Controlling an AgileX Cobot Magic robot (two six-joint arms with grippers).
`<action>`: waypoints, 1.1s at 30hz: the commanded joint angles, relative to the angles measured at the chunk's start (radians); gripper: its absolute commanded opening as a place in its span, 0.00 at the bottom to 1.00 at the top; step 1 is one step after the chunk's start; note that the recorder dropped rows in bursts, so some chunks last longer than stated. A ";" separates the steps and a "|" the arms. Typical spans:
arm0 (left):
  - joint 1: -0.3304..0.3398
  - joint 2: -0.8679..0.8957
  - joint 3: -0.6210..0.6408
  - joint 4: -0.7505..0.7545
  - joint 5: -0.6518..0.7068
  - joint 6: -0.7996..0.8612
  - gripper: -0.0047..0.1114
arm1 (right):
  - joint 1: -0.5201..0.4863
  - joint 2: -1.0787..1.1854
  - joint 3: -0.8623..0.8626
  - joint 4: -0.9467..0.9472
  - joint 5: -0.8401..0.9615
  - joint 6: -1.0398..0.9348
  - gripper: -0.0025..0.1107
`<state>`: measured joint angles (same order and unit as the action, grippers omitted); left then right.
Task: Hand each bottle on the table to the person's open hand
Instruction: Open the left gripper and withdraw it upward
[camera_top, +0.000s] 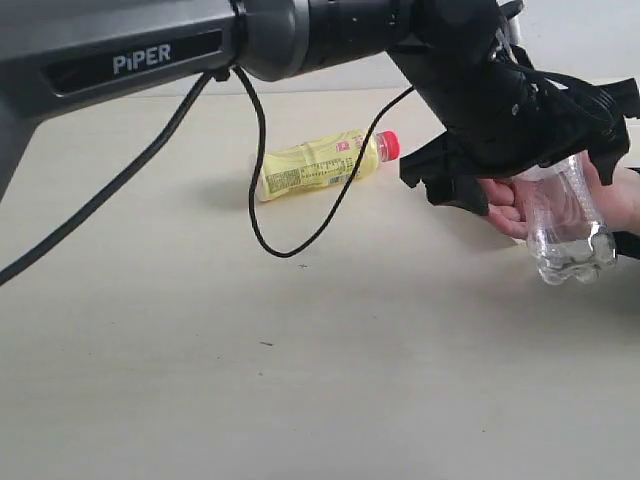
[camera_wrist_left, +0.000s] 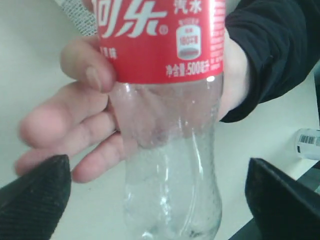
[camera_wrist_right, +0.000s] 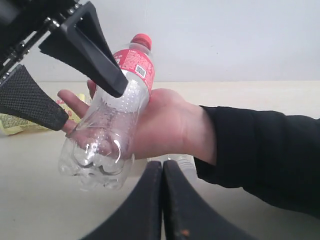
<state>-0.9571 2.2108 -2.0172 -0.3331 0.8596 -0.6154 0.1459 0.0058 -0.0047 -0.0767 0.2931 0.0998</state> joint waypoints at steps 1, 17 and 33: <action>0.033 -0.044 0.002 0.030 0.075 0.051 0.82 | -0.001 -0.006 0.005 -0.001 -0.009 -0.002 0.02; 0.061 -0.194 0.002 0.155 0.352 0.483 0.34 | -0.001 -0.006 0.005 -0.001 -0.009 -0.002 0.02; 0.152 -0.250 0.115 0.376 0.361 0.597 0.04 | -0.001 -0.006 0.005 -0.001 -0.009 -0.002 0.02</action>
<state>-0.8449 1.9886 -1.9332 0.0271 1.2207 -0.0485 0.1459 0.0058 -0.0047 -0.0767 0.2931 0.0998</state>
